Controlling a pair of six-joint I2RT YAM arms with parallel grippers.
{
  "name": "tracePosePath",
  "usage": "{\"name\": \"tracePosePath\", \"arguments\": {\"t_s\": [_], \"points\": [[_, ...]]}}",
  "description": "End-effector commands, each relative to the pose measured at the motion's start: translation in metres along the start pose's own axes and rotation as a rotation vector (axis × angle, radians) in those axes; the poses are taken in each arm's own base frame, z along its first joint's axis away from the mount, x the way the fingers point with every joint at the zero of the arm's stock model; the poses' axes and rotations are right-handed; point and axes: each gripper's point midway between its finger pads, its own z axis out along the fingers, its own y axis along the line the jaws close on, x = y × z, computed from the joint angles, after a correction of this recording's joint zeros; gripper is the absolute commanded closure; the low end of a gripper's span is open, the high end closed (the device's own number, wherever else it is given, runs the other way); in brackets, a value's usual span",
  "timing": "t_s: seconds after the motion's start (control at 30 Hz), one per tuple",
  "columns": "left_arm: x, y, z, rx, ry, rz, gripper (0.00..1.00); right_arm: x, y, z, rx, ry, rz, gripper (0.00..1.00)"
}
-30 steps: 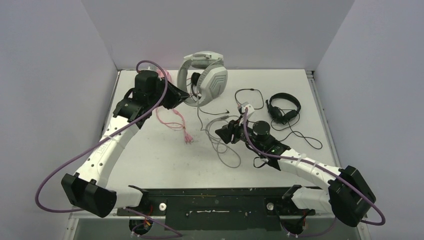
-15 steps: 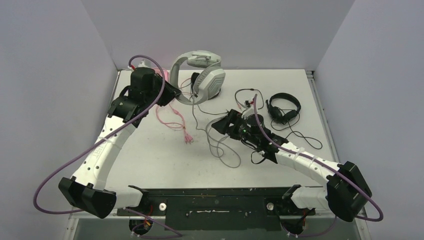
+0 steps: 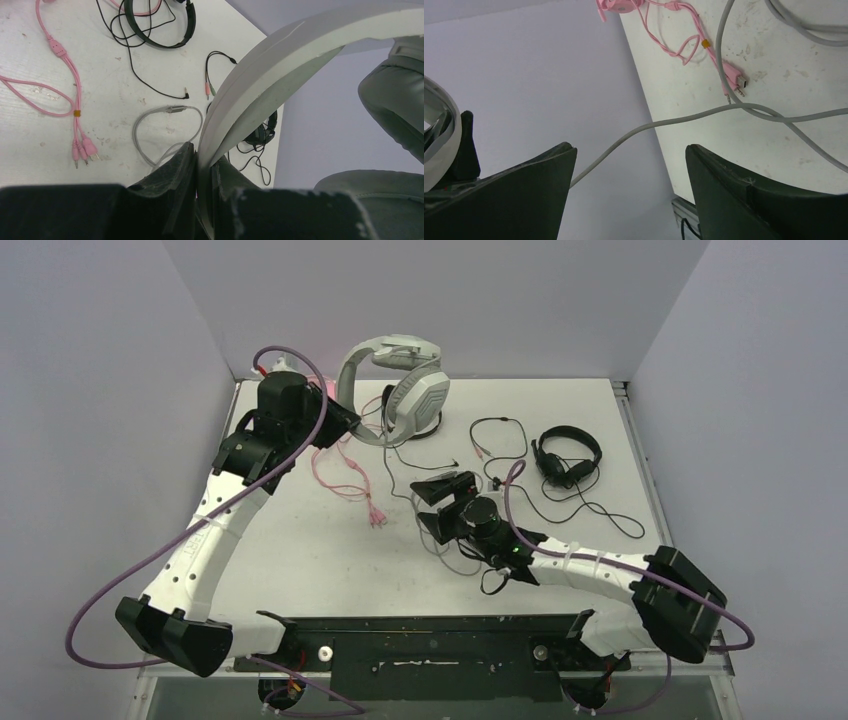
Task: Wrap the headphones
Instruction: Wrap the headphones cable around the headphones.
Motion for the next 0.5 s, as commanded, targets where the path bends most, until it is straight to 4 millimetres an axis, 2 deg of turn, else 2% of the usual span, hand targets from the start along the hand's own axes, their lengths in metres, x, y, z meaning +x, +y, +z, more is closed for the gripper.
{"name": "tracePosePath", "arguments": {"t_s": [0.0,0.1,0.2,0.33,0.47], "points": [[-0.032,-0.052,-0.036,0.19,-0.099,-0.039,1.0,-0.004,0.035,0.014,-0.131,-0.064,0.196,0.18],[-0.03,-0.049,-0.035,0.182,-0.094,-0.033,1.0,0.013,0.039,0.022,-0.146,-0.006,0.23,0.18],[-0.03,-0.049,-0.035,0.177,-0.087,-0.024,1.0,0.02,0.027,0.031,-0.114,-0.01,0.248,0.18],[-0.029,-0.054,-0.041,0.194,-0.076,-0.023,1.0,0.003,0.013,0.055,-0.128,-0.05,0.272,0.19],[-0.021,-0.056,-0.047,0.216,-0.036,-0.026,1.0,-0.009,0.014,0.079,-0.151,-0.061,0.247,0.23]]}}
